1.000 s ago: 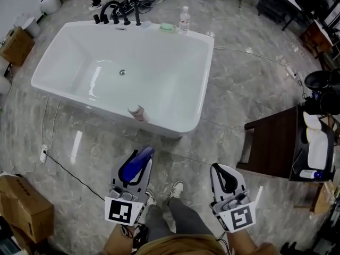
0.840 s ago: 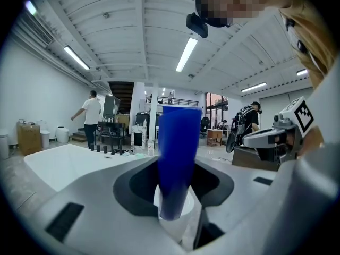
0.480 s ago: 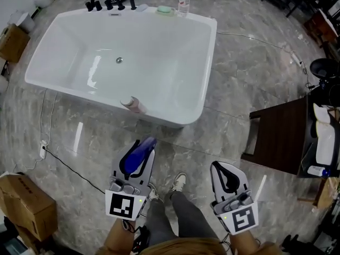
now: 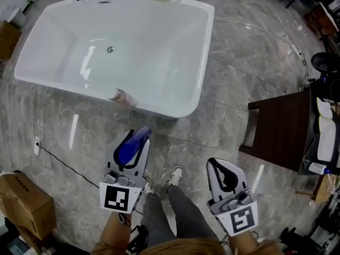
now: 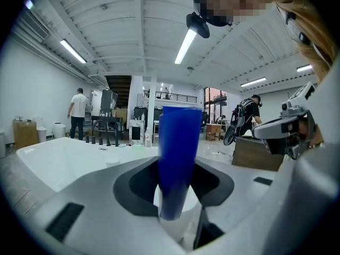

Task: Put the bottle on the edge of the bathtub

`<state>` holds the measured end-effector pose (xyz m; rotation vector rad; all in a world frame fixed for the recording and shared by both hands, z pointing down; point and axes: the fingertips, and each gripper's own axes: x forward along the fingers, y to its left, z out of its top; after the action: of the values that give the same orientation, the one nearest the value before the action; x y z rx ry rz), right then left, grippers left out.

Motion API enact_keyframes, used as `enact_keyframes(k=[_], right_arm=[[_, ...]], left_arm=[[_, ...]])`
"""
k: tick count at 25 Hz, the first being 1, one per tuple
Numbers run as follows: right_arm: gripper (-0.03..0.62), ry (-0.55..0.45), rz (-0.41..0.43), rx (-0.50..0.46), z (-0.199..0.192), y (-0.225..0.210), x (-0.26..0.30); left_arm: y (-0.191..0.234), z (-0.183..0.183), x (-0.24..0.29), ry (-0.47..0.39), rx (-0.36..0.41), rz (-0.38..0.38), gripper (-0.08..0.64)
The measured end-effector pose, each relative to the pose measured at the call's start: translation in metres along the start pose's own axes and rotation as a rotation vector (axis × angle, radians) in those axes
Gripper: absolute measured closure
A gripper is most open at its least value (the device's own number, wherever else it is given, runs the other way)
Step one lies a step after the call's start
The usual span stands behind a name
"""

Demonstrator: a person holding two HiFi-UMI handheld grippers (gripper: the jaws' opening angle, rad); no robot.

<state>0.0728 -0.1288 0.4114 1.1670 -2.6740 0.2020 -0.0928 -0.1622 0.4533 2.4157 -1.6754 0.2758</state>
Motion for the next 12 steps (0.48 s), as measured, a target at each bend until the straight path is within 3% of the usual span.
enact_keyframes(k=[12], right_arm=[[0.588,0.025,-0.005,0.006,-0.021,-0.012,0.010]], left_arm=[[0.004,-0.029,0.043,0.019,0.000,-0.009,0.402]])
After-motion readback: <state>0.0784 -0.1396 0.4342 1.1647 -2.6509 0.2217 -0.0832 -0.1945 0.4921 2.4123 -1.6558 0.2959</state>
